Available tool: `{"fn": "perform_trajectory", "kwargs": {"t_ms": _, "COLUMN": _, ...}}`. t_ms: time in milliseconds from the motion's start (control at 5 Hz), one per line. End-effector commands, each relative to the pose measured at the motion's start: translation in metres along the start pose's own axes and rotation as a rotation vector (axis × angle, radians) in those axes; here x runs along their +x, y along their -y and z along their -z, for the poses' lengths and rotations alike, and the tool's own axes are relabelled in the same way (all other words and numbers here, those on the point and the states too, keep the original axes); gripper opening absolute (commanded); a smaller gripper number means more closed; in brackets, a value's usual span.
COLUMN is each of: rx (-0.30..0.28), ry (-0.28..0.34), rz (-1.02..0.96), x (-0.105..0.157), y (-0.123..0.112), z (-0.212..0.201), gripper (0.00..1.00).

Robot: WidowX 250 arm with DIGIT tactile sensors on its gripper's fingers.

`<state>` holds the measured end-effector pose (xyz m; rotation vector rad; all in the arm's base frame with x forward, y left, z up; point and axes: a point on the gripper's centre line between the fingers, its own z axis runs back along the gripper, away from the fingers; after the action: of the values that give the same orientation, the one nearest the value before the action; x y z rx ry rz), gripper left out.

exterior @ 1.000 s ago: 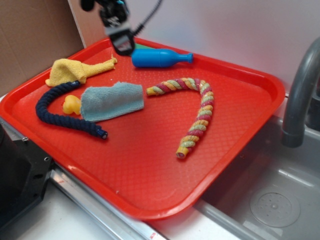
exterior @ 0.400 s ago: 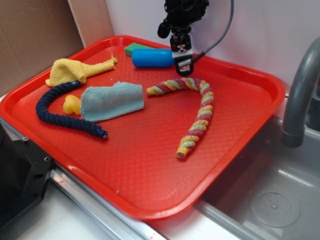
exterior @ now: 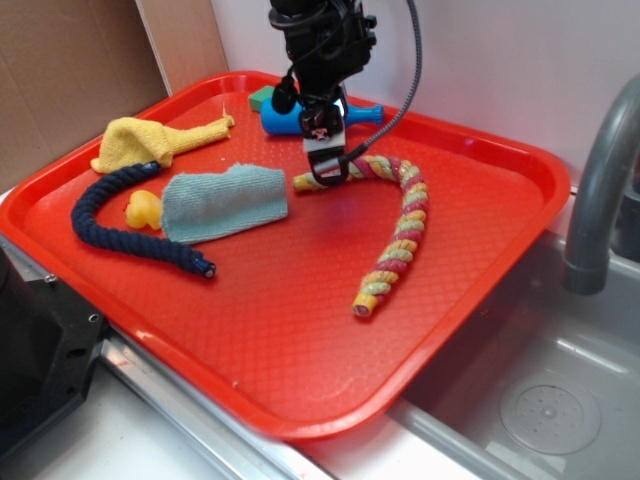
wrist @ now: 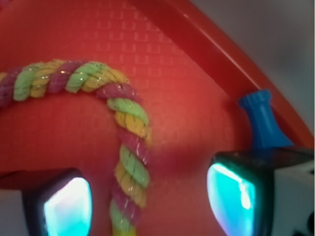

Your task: Grab the multicolored rope.

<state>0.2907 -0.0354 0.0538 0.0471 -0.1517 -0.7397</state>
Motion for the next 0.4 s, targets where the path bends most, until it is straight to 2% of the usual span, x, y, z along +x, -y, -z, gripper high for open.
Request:
{"fn": "perform_trajectory", "kwargs": {"t_ms": 0, "rx": -0.036, "ry": -0.03, "rz": -0.024, "x": 0.021, "y": -0.002, "z": 0.015, "gripper": 1.0}}
{"fn": "perform_trajectory", "kwargs": {"t_ms": 200, "rx": -0.054, "ry": -0.071, "rz": -0.018, "x": 0.026, "y": -0.003, "z": 0.034, "gripper": 1.0}}
